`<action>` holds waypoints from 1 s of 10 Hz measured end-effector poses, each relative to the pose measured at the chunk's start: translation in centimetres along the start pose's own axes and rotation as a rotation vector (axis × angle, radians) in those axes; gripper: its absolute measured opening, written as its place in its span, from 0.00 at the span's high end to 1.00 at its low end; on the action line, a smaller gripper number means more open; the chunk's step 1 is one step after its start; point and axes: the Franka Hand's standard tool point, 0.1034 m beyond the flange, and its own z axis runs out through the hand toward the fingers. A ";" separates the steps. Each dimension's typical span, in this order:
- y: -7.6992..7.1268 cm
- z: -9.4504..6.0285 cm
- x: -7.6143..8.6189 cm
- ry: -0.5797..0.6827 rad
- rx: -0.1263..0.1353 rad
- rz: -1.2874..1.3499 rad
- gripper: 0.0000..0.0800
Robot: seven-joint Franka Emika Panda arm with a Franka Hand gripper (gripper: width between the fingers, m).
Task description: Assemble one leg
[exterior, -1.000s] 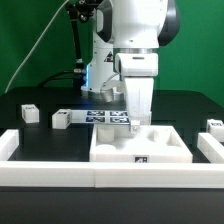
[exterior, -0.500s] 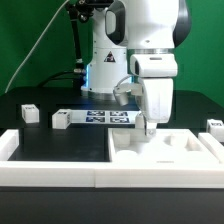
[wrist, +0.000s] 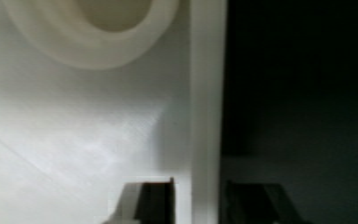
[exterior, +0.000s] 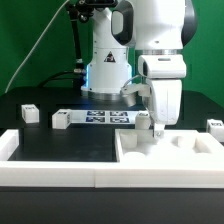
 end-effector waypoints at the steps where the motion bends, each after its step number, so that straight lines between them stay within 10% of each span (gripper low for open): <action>1: 0.0 0.0 0.0 0.000 0.000 0.000 0.62; 2: 0.0 0.0 0.0 0.000 0.000 0.000 0.62; 4: 0.0 0.0 0.0 0.000 0.000 0.001 0.24; 10: 0.4 -1.3 0.7 -0.001 -0.020 0.041 0.19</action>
Offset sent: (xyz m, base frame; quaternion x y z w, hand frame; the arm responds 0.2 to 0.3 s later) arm 0.0000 0.0000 0.0000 0.0000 0.0000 0.0000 1.0000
